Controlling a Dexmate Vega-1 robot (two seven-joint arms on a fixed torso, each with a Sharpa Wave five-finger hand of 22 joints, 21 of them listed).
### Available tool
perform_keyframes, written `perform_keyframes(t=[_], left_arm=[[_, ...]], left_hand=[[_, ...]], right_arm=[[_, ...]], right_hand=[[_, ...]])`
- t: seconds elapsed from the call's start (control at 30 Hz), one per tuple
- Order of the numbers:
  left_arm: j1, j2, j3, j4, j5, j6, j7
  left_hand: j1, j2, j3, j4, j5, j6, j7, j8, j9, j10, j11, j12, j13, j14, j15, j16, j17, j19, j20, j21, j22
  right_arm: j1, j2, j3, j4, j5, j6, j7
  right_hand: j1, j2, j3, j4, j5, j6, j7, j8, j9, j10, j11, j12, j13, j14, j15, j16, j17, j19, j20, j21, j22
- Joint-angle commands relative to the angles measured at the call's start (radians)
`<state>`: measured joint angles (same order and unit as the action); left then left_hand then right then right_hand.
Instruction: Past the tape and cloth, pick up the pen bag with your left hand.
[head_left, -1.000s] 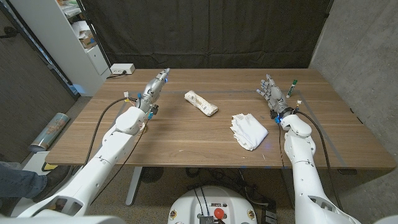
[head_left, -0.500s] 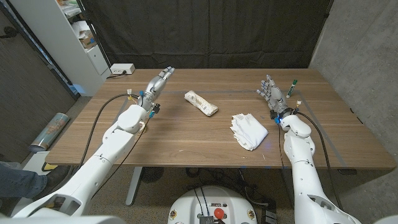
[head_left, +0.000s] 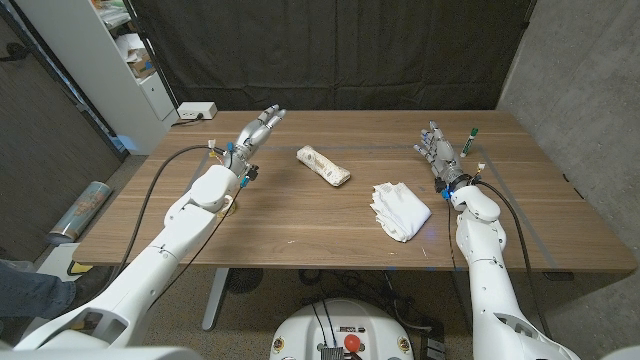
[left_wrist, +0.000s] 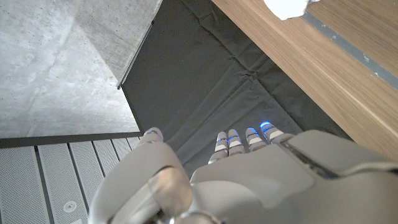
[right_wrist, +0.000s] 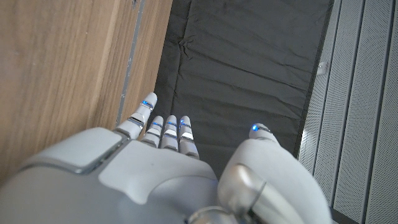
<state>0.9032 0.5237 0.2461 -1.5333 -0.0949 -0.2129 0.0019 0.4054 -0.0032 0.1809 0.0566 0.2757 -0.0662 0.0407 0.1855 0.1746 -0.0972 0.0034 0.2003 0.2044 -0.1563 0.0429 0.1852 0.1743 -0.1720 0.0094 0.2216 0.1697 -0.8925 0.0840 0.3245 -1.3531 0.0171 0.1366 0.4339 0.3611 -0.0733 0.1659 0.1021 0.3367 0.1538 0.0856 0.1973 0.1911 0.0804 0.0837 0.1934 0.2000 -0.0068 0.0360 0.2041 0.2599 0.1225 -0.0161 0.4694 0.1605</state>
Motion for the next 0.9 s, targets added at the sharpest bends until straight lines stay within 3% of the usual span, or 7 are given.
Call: perform_keyframes(t=[0.03, 0.4, 0.9], left_arm=[[-0.001, 0.015, 0.008, -0.004, 0.045, -0.025, 0.012], [-0.016, 0.034, 0.016, 0.004, 0.077, -0.044, 0.0], [-0.082, 0.044, 0.058, 0.051, 0.108, -0.085, -0.051]], left_hand=[[0.014, -0.002, 0.002, -0.008, 0.001, -0.012, -0.002, 0.0, 0.004, -0.009, -0.002, 0.003, 0.002, -0.009, -0.001, -0.001, 0.005, -0.017, 0.003, -0.002, 0.006], [0.022, -0.003, 0.003, -0.014, 0.002, -0.011, -0.004, 0.001, 0.004, -0.009, -0.007, 0.004, 0.0, -0.009, -0.002, -0.001, 0.005, -0.016, 0.004, -0.004, 0.006], [0.032, -0.004, 0.004, -0.022, 0.003, -0.011, -0.004, 0.002, 0.004, -0.008, -0.006, 0.005, -0.002, -0.009, -0.003, -0.001, 0.004, -0.015, 0.009, -0.007, 0.006]], right_arm=[[0.006, 0.0, -0.003, 0.001, -0.005, 0.0, -0.004], [0.011, 0.001, -0.008, -0.006, -0.014, -0.004, -0.013], [-0.009, 0.01, -0.006, -0.034, -0.018, -0.007, -0.042]], right_hand=[[-0.003, 0.008, -0.007, 0.0, 0.005, 0.007, 0.003, 0.004, 0.001, 0.007, 0.005, 0.007, -0.001, 0.003, 0.004, 0.007, 0.001, 0.011, 0.0, -0.002, 0.005], [-0.003, 0.009, -0.008, 0.0, 0.006, 0.008, 0.004, 0.004, 0.0, 0.008, 0.005, 0.007, -0.001, 0.004, 0.004, 0.007, -0.001, 0.014, 0.0, -0.006, 0.005], [-0.004, 0.009, -0.01, -0.001, 0.008, 0.008, 0.002, 0.003, 0.0, 0.009, 0.004, 0.007, -0.002, 0.004, 0.005, 0.007, -0.003, 0.016, 0.001, -0.012, 0.005]])
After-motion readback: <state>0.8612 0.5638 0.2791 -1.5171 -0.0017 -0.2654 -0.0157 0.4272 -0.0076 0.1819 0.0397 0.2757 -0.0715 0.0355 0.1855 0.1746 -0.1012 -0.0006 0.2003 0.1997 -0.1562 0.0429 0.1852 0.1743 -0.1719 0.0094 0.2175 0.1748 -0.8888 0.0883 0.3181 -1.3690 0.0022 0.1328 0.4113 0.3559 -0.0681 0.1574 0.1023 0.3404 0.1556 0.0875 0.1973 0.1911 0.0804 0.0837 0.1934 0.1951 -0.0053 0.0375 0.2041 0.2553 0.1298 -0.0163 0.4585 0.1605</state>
